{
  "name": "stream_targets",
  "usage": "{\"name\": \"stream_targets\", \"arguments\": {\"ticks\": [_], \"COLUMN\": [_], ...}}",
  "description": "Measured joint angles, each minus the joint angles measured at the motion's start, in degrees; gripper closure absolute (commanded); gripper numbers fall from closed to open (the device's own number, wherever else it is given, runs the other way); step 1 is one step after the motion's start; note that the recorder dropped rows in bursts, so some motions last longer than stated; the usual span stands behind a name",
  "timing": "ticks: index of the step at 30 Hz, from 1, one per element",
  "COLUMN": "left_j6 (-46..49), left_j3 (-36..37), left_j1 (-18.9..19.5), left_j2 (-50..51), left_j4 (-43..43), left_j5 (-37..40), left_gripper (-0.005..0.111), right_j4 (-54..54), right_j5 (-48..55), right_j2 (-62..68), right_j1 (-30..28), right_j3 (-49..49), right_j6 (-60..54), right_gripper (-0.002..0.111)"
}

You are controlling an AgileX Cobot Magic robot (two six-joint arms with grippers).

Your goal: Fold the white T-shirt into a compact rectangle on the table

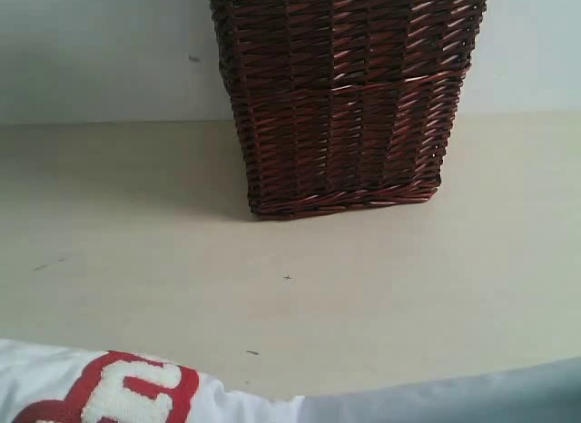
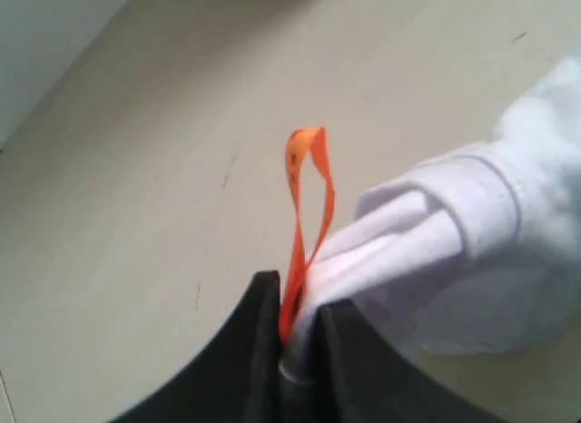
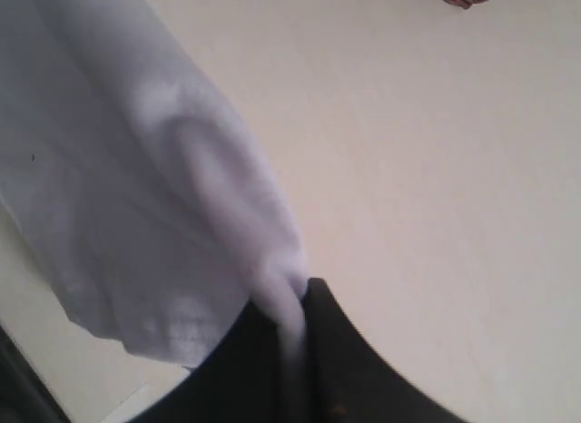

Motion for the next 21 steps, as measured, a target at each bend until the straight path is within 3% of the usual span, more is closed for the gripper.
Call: {"name": "stream_targets", "arguments": {"ticks": [5, 11, 14, 21], "left_j6": [0.24, 0.29, 0.38, 0.05], "left_j3": [-3.08, -11.89, -15.92, -17.64], "left_j1": [0.0, 0.0, 0.0, 0.0], "left_j2": [-0.97, -4.4, -8.14, -20.6], "left_j4": [-2.49, -12.31, -13.67, -13.96], "left_j5": [0.0, 0.0, 0.0, 0.12], "left_gripper": [0.107, 0.107, 0.107, 0.107], "right_j4": [0.34, 3.02, 5.56, 9.34], "right_j5": [-0.58, -0.91, -0.91, 1.09], "right_j2": [0.0, 0.0, 0.0, -3.02], "right_j1": [-0.1, -0.1, -0.1, -0.1], "right_j3": [0.0, -3.39, -8.29, -11.76], "right_j6": [0.5, 0.6, 0.6, 0.71], "right_gripper": [0.108, 0.108, 0.108, 0.108]}}
